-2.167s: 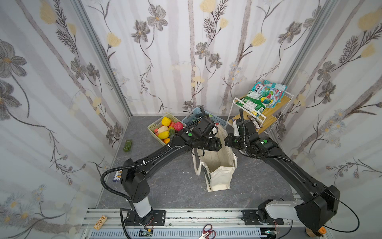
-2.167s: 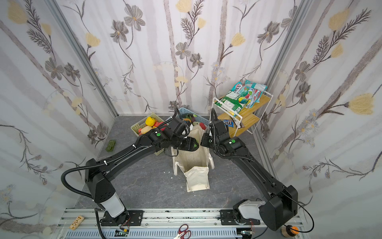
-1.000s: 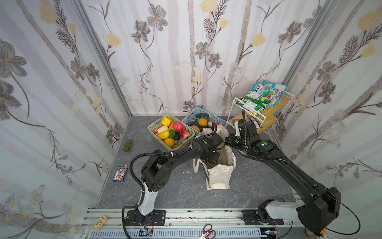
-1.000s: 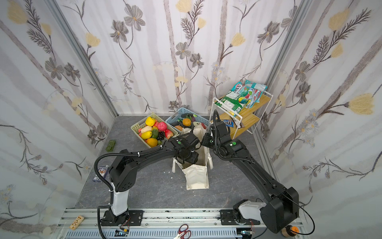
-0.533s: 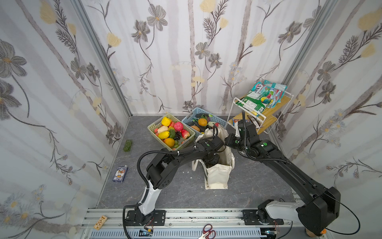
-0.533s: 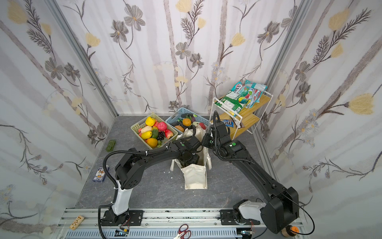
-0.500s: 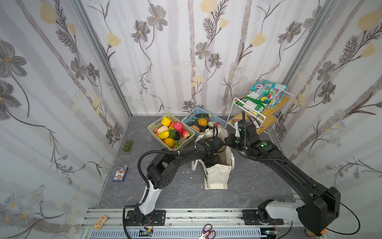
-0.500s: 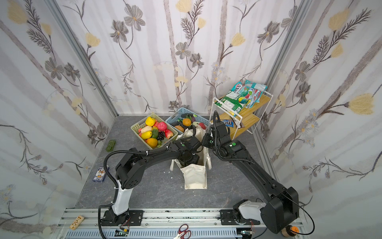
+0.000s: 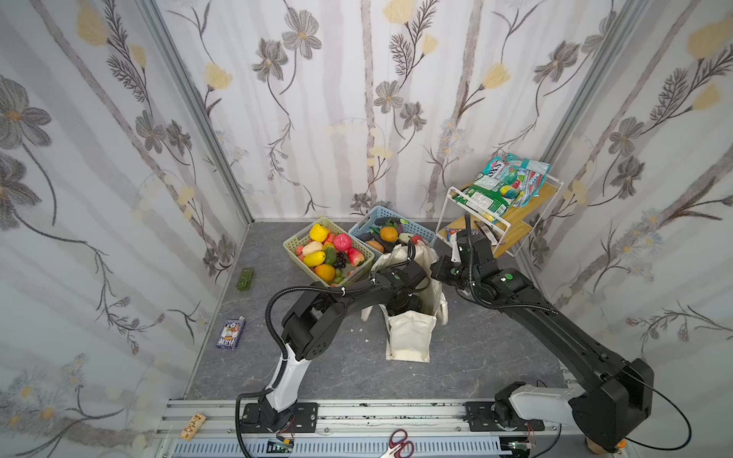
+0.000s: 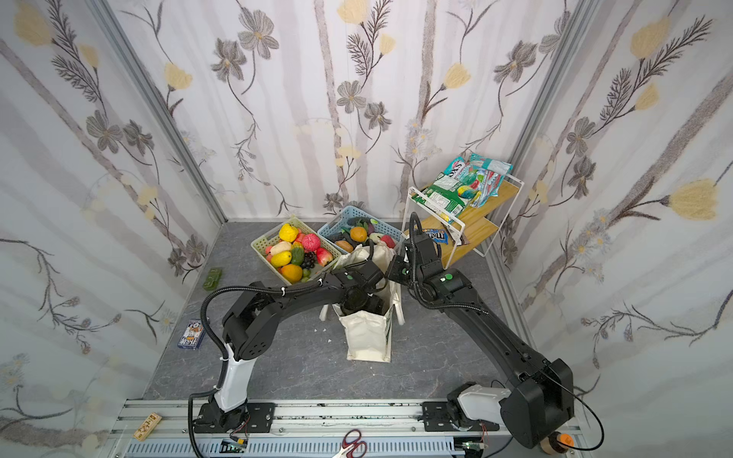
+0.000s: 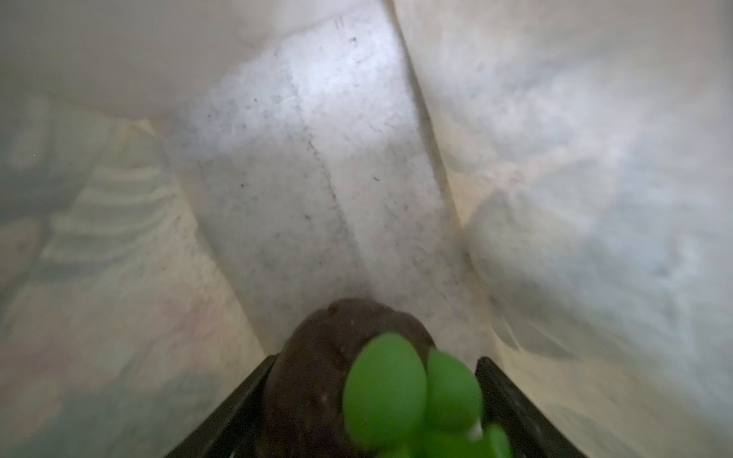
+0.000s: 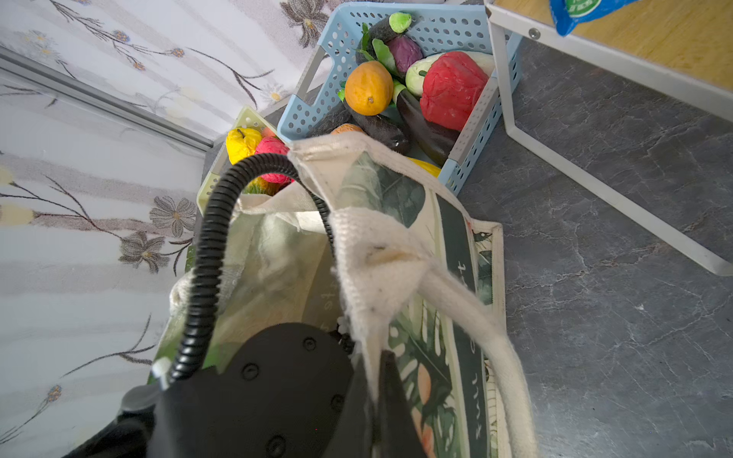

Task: Place the food into the grocery bag and tie it
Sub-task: 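Lower the mangosteen into the bag and open the left gripper, then withdraw the left gripper from the bag toward the fruit basket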

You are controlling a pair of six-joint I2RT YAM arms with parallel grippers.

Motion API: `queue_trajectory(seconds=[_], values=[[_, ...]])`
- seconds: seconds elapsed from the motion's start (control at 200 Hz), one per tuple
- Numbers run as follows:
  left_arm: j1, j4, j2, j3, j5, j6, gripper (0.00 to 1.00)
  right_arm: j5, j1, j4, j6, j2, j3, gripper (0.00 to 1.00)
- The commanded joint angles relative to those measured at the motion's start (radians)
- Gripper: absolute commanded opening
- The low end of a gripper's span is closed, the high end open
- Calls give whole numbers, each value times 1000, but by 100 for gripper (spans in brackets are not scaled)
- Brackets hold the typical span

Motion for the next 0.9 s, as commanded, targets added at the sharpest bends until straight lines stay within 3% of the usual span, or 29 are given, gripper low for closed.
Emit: queue_trajectory(seconds=[0.0,0.505,0.894], values=[[10,-28,-41,5,8,-26,81,3,0,30,13,-2,-8,5],[58,-13,-205,122,181,-40,83,3,-1,28,13,7,-5,5],[115,-26,-312,195,168,-51,83,4,-3,31,16,10,-2,4]])
